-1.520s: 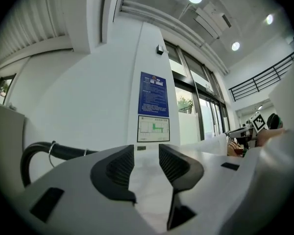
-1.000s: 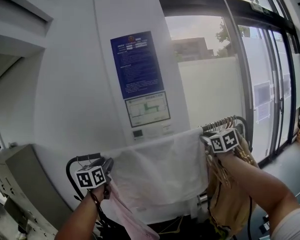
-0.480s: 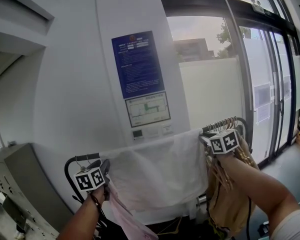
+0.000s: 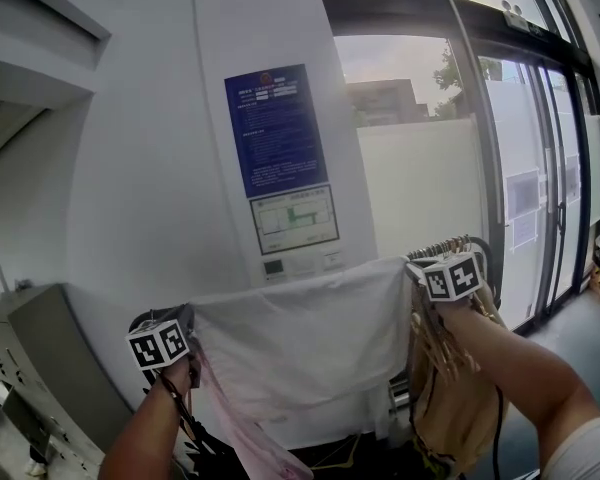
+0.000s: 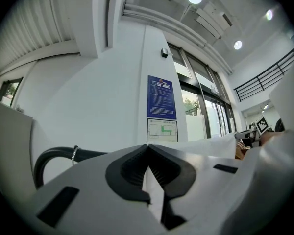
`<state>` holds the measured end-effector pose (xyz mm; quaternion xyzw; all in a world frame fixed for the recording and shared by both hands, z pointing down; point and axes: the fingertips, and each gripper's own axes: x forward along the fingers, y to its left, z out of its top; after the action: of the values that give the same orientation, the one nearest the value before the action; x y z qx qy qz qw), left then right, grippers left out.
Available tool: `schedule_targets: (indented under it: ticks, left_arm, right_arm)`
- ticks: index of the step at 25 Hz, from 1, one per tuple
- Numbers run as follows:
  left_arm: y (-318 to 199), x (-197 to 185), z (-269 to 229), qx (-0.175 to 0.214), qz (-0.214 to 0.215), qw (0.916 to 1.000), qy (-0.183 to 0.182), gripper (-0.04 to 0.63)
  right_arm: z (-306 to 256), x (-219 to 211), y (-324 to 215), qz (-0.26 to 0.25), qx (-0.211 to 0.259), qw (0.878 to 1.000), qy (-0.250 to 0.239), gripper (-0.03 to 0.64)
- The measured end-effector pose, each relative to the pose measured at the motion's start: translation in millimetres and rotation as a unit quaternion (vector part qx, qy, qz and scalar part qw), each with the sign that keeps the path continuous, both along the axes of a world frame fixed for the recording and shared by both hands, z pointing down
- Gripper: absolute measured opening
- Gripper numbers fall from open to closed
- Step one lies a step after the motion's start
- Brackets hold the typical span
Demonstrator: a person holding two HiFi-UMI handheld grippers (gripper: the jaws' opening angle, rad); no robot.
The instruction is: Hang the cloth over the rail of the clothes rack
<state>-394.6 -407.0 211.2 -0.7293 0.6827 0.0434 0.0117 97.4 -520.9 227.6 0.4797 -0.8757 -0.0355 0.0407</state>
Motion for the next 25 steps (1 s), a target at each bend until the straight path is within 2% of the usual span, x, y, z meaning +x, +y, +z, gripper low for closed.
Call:
schedule_targets:
  ticks: [4,9,10,11,12,14,20,22,25]
  left_arm:
    - [4,-10,-15,-0.001,0.001,0.9998,0.022,0.008]
    - [-3,-11,13,-0.05,-0.003,0.9984,0.026,0.011]
    - [-3,-11,15,-0.049,-0.005,0.9985,0.023,0.048]
    - [-1,-12,15,-0.045,-0.009,0.9988,0.02,0.128]
    - [1,-13,13,-0.037,-0.014,0.999,0.019,0.145]
    - [5,-17,7,-0.02,-0.023,0.9993,0.022,0.156]
    - [14,-1,5,0.002,-0.017,0.9996,0.021,0.156]
    - [19,10,7,0.005,-0.017,0.9998,0.004,0.153]
    - [31,38,9,0.02,-0.003,0.9995,-0.023,0.008]
  right_arm:
    - [-10,2,5,0.003,0.0,1.0,0.0,0.006]
    - [6,-2,7,0.004,-0.019,1.0,0.007,0.011]
    - [9,-3,8,0.0,-0.022,1.0,0.005,0.023]
    - [12,-5,10,-0.005,-0.025,1.0,0.003,0.055]
    - [14,-5,12,-0.007,-0.025,1.0,0.001,0.081]
    - [13,-2,15,0.002,-0.017,1.0,-0.001,0.081]
    - [8,2,31,0.012,-0.001,1.0,-0.02,0.081]
    - [7,-1,43,0.014,0.018,1.0,-0.017,0.019]
    - [11,-15,64,0.006,0.041,0.999,-0.003,0.002]
